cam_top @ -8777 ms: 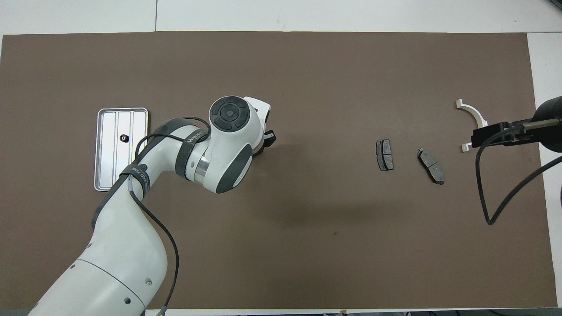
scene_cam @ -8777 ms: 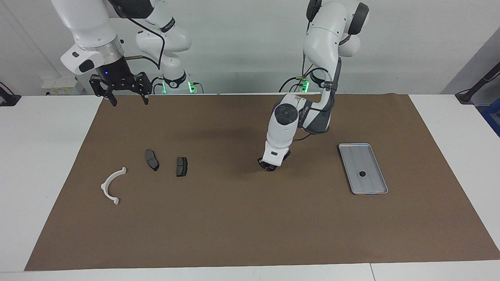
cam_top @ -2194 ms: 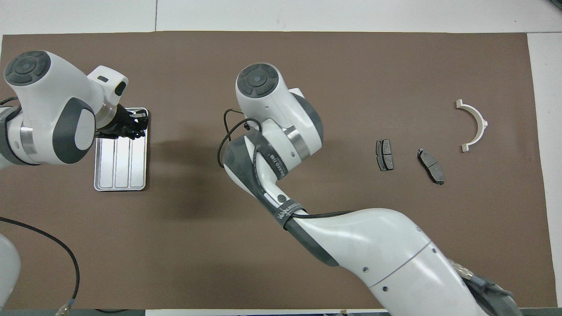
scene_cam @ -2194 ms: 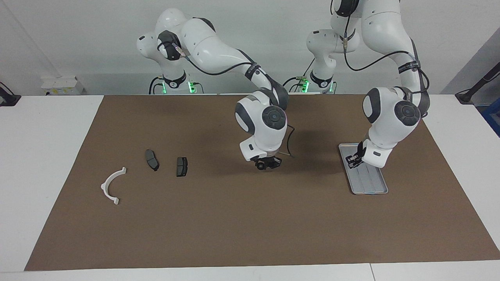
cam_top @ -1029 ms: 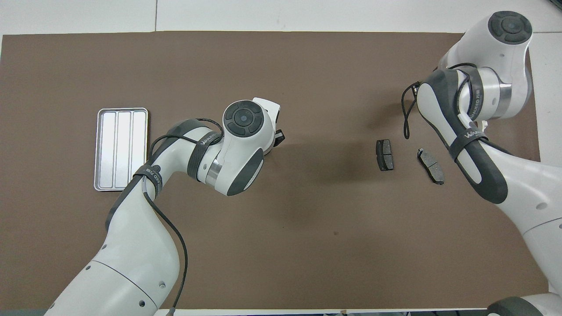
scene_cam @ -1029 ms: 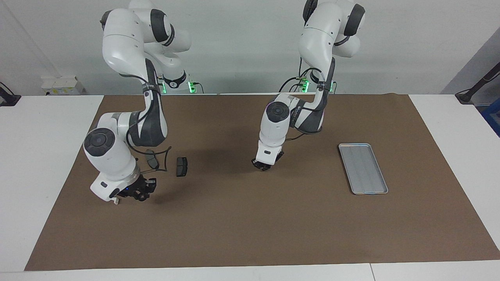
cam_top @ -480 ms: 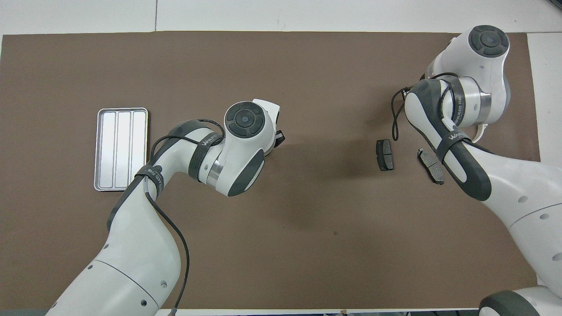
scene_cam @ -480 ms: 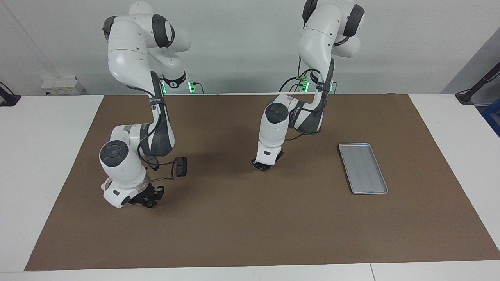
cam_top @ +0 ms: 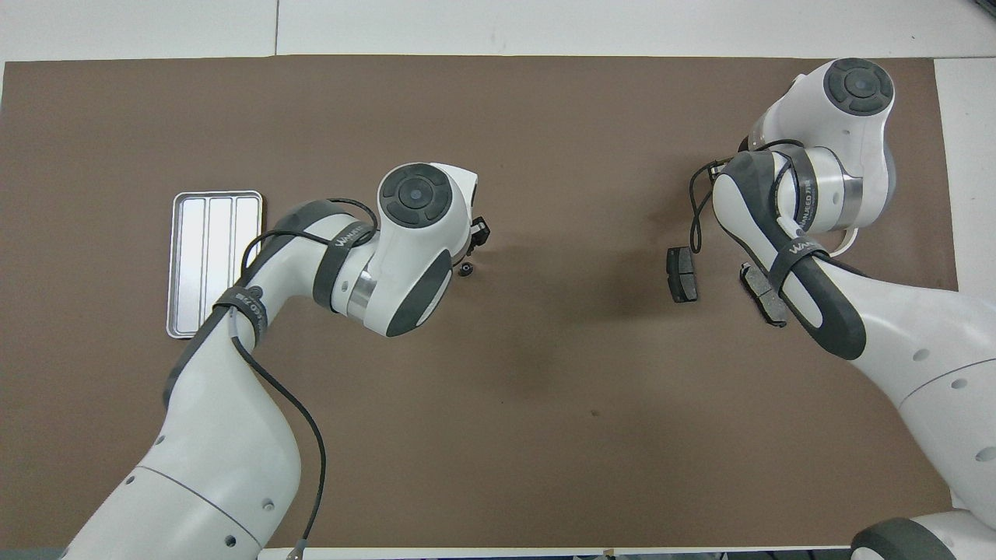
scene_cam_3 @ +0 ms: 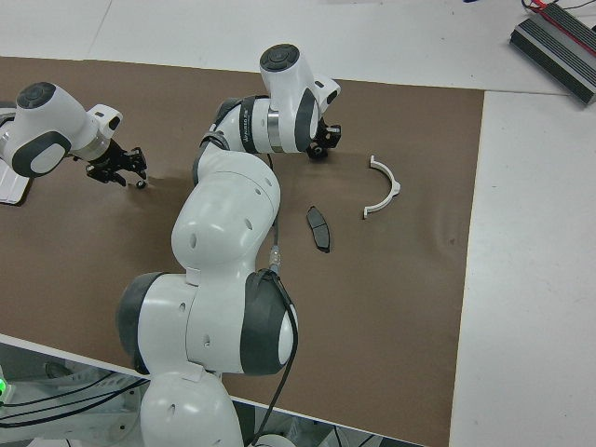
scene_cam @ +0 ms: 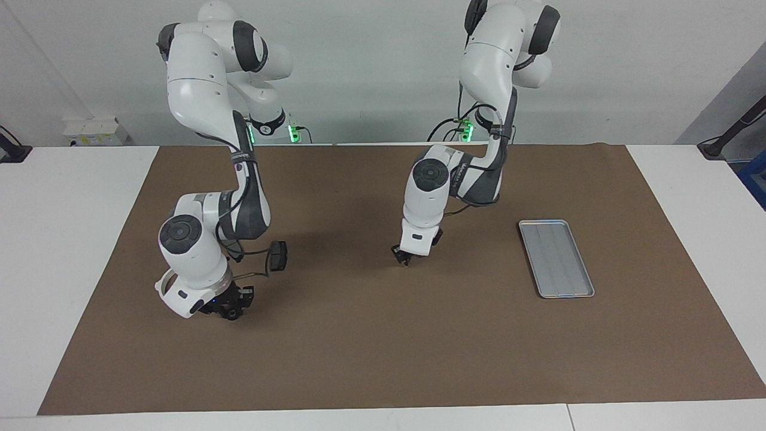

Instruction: Place bearing gear from tray to pile

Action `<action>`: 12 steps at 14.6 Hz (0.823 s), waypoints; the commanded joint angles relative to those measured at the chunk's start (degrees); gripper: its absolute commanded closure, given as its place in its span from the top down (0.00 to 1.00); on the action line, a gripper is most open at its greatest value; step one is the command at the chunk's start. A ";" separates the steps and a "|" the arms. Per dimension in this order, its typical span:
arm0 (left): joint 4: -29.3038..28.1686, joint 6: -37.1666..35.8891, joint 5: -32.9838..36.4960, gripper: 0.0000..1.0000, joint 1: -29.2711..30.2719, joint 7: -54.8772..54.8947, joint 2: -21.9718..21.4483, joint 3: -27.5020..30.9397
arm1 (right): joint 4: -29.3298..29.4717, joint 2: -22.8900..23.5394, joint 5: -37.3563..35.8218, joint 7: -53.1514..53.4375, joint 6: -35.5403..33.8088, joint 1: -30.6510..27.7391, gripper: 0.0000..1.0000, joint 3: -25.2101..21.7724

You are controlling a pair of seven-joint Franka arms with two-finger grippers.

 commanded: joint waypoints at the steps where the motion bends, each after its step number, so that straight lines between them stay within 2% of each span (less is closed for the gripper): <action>1: -2.29 -7.75 0.90 1.00 5.35 6.23 -10.70 2.10 | -0.67 -3.08 -1.04 4.35 -4.67 2.23 1.00 0.32; 3: -2.39 -13.89 0.81 1.00 10.90 15.54 -15.36 2.01 | 2.66 -5.45 -0.34 10.75 -12.66 5.30 1.00 0.41; 5: -2.39 -20.22 0.81 1.00 16.43 23.54 -19.24 2.10 | 3.91 -8.00 0.54 22.67 -17.86 9.25 1.00 1.11; 9: -2.56 -27.70 0.63 1.00 24.52 37.36 -26.62 2.28 | 4.44 -9.68 4.67 49.92 -18.86 21.11 1.00 1.11; 12: -2.39 -30.18 0.37 1.00 25.77 39.49 -27.69 2.28 | 4.79 -9.59 6.51 60.24 -18.68 26.57 1.00 1.11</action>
